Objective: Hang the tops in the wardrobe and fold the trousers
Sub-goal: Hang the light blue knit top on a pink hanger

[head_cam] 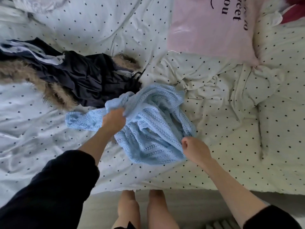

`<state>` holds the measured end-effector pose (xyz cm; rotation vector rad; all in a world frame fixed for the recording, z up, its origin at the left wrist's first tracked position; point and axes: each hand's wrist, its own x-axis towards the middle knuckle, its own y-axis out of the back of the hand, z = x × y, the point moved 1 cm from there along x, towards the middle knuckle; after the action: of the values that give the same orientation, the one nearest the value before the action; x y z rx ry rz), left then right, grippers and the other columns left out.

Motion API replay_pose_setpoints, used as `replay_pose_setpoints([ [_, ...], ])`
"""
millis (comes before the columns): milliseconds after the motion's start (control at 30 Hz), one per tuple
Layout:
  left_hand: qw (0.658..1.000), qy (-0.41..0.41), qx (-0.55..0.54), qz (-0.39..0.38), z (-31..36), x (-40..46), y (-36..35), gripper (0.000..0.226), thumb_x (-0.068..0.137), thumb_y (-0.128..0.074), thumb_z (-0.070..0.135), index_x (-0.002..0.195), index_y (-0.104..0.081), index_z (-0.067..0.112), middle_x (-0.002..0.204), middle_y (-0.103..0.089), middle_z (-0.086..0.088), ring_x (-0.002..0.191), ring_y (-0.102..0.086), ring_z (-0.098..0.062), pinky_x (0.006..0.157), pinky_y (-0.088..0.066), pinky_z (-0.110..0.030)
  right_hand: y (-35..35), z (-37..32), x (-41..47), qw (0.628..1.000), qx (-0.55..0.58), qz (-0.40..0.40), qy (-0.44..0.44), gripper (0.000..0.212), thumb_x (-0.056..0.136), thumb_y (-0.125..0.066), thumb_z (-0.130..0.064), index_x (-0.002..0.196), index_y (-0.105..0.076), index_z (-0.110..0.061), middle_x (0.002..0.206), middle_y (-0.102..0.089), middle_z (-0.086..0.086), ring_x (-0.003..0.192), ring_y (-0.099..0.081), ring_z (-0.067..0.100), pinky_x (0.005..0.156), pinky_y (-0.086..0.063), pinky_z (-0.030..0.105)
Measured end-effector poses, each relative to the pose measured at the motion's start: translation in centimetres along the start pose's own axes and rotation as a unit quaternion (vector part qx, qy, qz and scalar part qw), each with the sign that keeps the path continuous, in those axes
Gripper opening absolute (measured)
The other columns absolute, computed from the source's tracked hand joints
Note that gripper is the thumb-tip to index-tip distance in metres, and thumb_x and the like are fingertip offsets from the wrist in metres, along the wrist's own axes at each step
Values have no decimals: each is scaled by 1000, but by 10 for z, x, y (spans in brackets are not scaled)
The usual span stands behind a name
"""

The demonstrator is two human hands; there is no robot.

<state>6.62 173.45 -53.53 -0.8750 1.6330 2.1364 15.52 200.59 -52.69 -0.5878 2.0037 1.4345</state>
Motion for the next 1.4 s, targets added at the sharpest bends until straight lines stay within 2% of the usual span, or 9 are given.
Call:
replay_pose_setpoints([
  [133,992,-125,-6,7,-1,-61,-28,22,94,-48,13,112,-59,9,113,-61,-5,80,-56,-17,72,-43,-20,3,-27,-2,976,82,181,89,22,97,-46,-16,106,-64,-7,95,-67,8,82,-63,27,76,-50,41],
  [300,965,-201,19,-168,-4,-127,-68,23,98,-42,26,111,-59,17,117,-61,2,108,-57,-22,88,-47,-34,9,-75,2,924,66,292,239,33,85,-56,-22,112,-64,-4,104,-67,12,93,-64,31,74,-50,40],
  [500,957,-187,-22,-222,-30,-100,-58,25,96,-43,18,113,-60,10,116,-59,-7,108,-55,-24,91,-45,-34,-4,-89,27,970,-174,1,169,61,94,-52,-37,147,-26,-23,151,-29,5,135,-34,28,104,-35,45],
  [733,965,-96,-212,-122,-70,-101,-34,24,97,-48,22,112,-63,11,114,-64,-5,94,-57,-13,79,-43,-17,-30,-69,-6,976,-169,-108,85,22,93,-44,-5,87,-64,-13,79,-57,2,72,-58,21,65,-46,29],
  [867,969,-4,-233,79,-97,-86,-44,42,92,-45,-2,132,-47,10,132,-47,-13,118,-46,-22,106,-36,-32,-33,-71,-22,995,-55,29,71,21,99,-42,-18,99,-60,-10,87,-61,2,74,-60,17,62,-46,27],
  [1100,994,-3,-73,-80,-124,-24,-49,62,98,-41,18,150,-9,26,159,6,-3,144,17,-26,115,4,-52,-30,-140,6,936,-67,207,278,28,84,-67,-13,111,-63,-4,105,-65,12,96,-61,33,76,-50,44],
  [1200,994,-21,-51,-91,-137,-25,-46,61,95,-53,30,146,-23,15,151,-33,-5,142,-21,-24,114,-3,-54,-40,-166,10,939,-153,108,288,47,91,-59,-27,134,-48,-12,131,-54,8,115,-53,31,90,-43,46],
  [1267,990,-36,-110,-76,-150,-33,-45,58,91,-59,22,140,-32,9,136,-53,-2,119,-52,-22,102,-36,-39,-46,-173,9,953,-206,30,220,50,97,-45,-35,143,-34,-19,138,-47,5,125,-44,27,100,-33,43],
  [1400,989,-40,-117,-77,-174,-48,-40,29,90,-59,14,117,-61,5,110,-63,-3,87,-57,-19,72,-42,-20,-46,-185,0,964,-223,50,137,46,99,-33,-46,128,-52,-17,123,-57,5,119,-46,26,98,-31,41],
])
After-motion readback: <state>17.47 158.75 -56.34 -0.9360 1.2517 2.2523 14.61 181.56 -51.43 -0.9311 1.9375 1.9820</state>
